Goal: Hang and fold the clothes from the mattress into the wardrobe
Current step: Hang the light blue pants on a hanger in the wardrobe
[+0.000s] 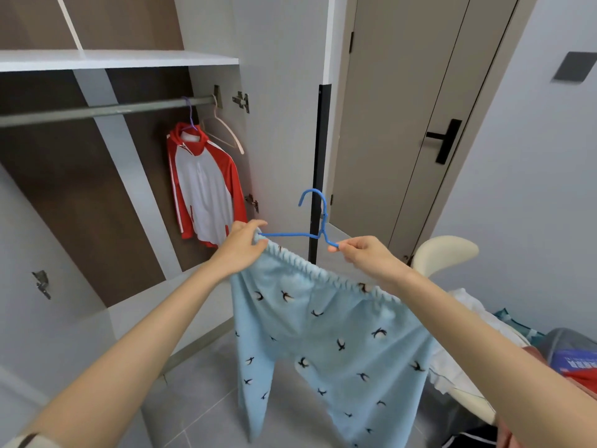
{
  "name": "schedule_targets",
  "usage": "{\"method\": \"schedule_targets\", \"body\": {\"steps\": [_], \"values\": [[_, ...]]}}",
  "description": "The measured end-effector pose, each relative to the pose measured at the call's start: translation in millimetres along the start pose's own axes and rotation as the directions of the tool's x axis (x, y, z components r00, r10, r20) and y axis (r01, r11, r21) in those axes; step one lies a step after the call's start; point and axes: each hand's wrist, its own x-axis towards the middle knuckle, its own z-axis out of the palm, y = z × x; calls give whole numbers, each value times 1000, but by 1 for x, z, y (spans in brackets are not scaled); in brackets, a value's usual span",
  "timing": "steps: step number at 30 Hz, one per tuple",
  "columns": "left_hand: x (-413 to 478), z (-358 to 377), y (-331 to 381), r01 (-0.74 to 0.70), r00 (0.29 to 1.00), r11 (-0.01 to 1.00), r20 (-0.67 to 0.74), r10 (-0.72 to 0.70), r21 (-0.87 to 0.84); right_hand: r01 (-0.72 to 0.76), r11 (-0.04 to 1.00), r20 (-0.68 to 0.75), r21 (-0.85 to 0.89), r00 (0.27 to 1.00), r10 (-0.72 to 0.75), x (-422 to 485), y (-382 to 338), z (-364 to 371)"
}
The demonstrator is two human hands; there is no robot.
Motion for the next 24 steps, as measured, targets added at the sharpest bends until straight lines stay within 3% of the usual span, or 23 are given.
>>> {"method": "schedule_targets", "body": {"steps": [6,12,19,24], "values": [[-22,-11,-11,34,999,999,-25,-35,-40,-186,955,214,232,967,137,22,-24,17],[-34,-40,-14,101,985,986,-124,-117,-129,-205,867,388,454,922,15,50,-69,42],[-47,-82,-31,152,958,978,-222,-181,-140,-128,935,451,329,892,-37,99,-118,95],[-32,-109,-61,183,950,960,-212,-228,-213,-234,917,484,324,873,52,148,-145,146]]}}
